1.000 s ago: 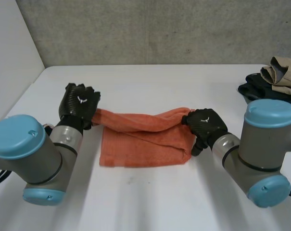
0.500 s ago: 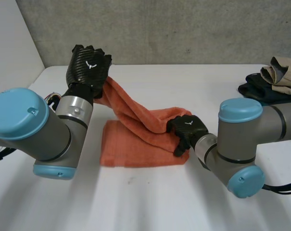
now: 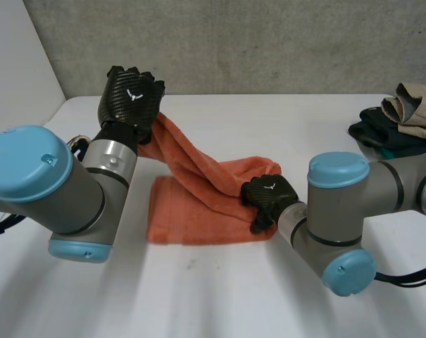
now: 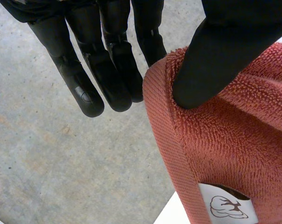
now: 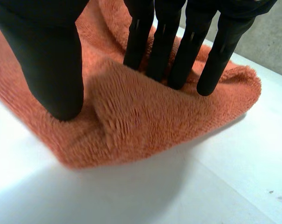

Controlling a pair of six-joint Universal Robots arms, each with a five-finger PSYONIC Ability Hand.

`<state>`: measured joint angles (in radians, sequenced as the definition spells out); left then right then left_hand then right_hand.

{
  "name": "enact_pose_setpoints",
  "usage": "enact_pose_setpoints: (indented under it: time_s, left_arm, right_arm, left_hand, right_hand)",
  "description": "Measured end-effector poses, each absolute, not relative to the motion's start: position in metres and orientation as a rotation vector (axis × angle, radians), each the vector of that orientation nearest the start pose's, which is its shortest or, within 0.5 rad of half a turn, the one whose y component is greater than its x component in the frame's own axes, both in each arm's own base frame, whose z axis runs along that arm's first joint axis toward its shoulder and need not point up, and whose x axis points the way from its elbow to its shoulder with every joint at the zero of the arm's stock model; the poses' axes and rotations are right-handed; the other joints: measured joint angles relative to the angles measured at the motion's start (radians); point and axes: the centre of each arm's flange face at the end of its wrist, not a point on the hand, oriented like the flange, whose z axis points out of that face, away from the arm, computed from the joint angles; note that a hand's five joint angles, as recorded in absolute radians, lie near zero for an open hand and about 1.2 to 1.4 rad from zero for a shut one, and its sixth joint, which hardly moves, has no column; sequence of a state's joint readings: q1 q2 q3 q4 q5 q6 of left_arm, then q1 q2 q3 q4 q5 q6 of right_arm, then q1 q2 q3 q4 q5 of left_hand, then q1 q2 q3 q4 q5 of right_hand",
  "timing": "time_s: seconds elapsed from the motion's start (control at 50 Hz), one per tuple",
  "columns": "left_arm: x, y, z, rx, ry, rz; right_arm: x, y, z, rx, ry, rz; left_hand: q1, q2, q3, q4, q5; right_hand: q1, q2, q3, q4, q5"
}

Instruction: Fold the laundry.

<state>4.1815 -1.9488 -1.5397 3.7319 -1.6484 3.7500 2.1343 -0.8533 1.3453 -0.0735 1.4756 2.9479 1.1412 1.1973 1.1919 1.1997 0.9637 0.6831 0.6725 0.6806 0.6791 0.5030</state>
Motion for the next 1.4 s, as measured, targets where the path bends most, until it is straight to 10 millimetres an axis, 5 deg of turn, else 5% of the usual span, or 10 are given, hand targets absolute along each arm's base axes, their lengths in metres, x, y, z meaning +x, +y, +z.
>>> enact_pose_setpoints:
  time_s: [0.04,0.08,0.16,0.26,0.38,0.48,0.84,0.92,1.1,1.4]
  left_arm:
    - [-0.310,-0.282,0.245,0.931,1.627,-2.386]
    - [-0.310,-0.281,0.244,0.932,1.635,-2.386]
    - [-0.309,-0.279,0.243,0.938,1.650,-2.378]
    - [-0.307,-0.277,0.239,0.956,1.683,-2.350]
    - [-0.303,-0.269,0.228,0.990,1.737,-2.298]
    - [-0.301,-0.255,0.221,1.021,1.781,-2.276]
    - [-0.311,-0.230,0.223,1.066,1.806,-2.328]
    - [-0.312,-0.230,0.227,1.062,1.792,-2.343]
    - [-0.312,-0.229,0.227,1.062,1.797,-2.345]
    - [-0.333,-0.191,0.208,1.161,1.919,-2.370]
  right_arm:
    - [0.331,-0.263,0.116,-0.974,2.225,-1.530]
    - [0.331,-0.268,0.112,-0.982,2.240,-1.560]
    - [0.327,-0.274,0.118,-0.946,2.249,-1.642]
    - [0.318,-0.273,0.151,-0.877,2.182,-1.775]
    - [0.289,-0.282,0.176,-0.801,2.169,-1.841]
    - [0.262,-0.293,0.168,-0.771,2.247,-1.796]
    - [0.258,-0.296,0.145,-0.799,2.296,-1.695]
    - [0.260,-0.298,0.141,-0.805,2.295,-1.695]
    - [0.255,-0.307,0.151,-0.756,2.255,-1.779]
    - [0.154,-0.349,0.150,-0.482,2.427,-1.817]
  left_hand:
    - [0.000,0.000,0.000,0.000,0.000]
    - [0.000,0.000,0.000,0.000,0.000]
    - [0.000,0.000,0.000,0.000,0.000]
    - [0.000,0.000,0.000,0.000,0.000]
    - [0.000,0.000,0.000,0.000,0.000]
    - [0.000,0.000,0.000,0.000,0.000]
    - [0.000,0.000,0.000,0.000,0.000]
    - [0.000,0.000,0.000,0.000,0.000]
    - [0.000,0.000,0.000,0.000,0.000]
    - [0.000,0.000,0.000,0.000,0.000]
  right_hand:
    - [0.062,0.072,0.068,0.068,0.066]
    - [0.355,0.455,0.434,0.436,0.417]
    - [0.382,0.486,0.477,0.499,0.461]
    - [0.382,0.486,0.477,0.502,0.471]
    - [0.382,0.486,0.477,0.512,0.476]
    - [0.091,0.100,0.102,0.105,0.097]
    - [0.071,0.076,0.069,0.063,0.047]
    - [0.416,0.441,0.424,0.425,0.410]
    - [0.434,0.498,0.505,0.516,0.465]
    - [0.434,0.498,0.505,0.517,0.471]
